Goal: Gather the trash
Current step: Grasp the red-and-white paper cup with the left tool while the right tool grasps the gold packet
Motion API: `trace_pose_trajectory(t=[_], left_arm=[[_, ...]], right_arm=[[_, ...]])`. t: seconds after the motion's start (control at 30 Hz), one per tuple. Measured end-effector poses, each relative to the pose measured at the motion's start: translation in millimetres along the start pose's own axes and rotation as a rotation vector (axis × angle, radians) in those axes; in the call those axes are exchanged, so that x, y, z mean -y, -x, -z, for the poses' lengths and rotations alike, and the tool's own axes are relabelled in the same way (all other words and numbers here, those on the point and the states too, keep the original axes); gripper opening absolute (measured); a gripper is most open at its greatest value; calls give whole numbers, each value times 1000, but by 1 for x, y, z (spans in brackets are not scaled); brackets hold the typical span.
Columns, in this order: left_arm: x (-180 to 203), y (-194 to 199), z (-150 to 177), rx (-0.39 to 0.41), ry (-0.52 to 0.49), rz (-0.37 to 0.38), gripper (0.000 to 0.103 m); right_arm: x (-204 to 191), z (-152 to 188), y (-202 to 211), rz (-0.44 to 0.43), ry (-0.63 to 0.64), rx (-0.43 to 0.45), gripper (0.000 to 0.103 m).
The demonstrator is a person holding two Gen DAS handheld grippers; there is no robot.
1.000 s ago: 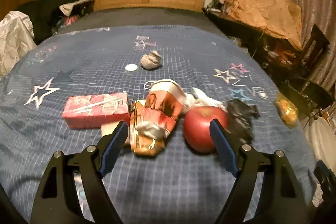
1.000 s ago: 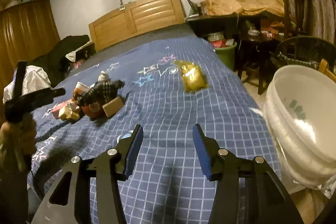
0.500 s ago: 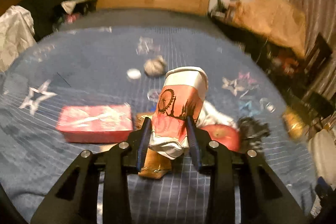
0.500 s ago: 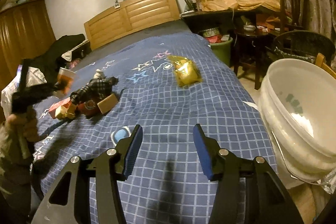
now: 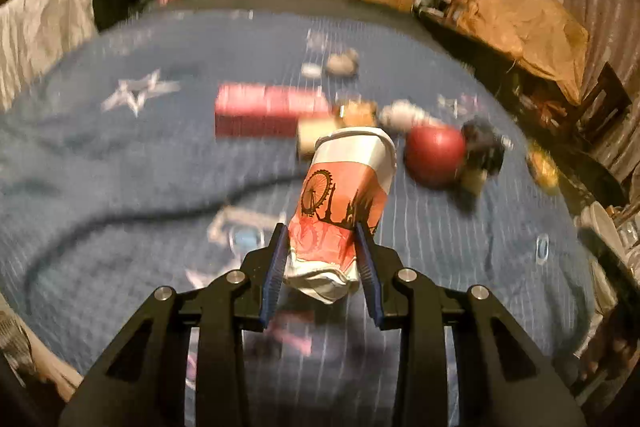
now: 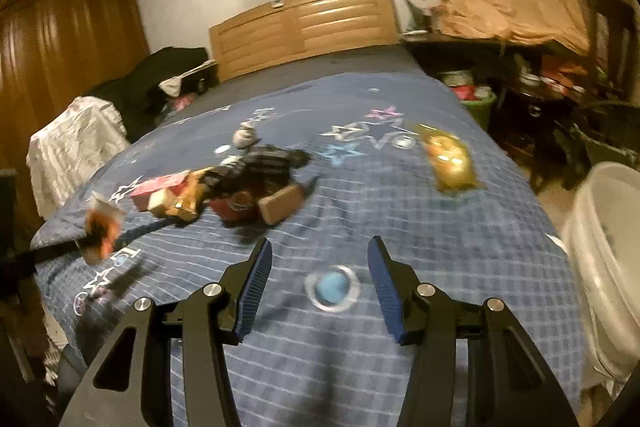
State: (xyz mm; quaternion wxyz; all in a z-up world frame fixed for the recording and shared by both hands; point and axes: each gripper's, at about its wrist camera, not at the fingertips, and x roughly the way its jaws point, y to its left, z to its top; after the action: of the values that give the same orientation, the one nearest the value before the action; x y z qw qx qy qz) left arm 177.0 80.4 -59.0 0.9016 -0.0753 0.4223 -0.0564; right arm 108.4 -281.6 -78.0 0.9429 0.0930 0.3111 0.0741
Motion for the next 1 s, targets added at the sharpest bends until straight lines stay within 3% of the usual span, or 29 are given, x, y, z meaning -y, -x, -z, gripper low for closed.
trace_pose_trajectory(t=[0.23,0.4,0.53,0.63,0.8,1.0], left_arm=[[-12,-24,16,-56,15,-8,34],[-29,-36,27,-62,76,20,46],[-36,-33,27,-36,78,49,41],[-52,-27,27,-21,113,49,41],[-72,-23,27,-16,147,45,41],[-84,-26,28,-16,168,86,42]], right_arm=[[-44,-29,-30,-76,23,-2,52],[-79,-48,-58,-121,18,-26,56],[-128,-54,-69,-208,115,-24,56],[-170,-55,-91,-262,202,-77,56],[-205,-51,-149,-196,299,-153,54],[-215,-53,-213,-150,318,-244,46]])
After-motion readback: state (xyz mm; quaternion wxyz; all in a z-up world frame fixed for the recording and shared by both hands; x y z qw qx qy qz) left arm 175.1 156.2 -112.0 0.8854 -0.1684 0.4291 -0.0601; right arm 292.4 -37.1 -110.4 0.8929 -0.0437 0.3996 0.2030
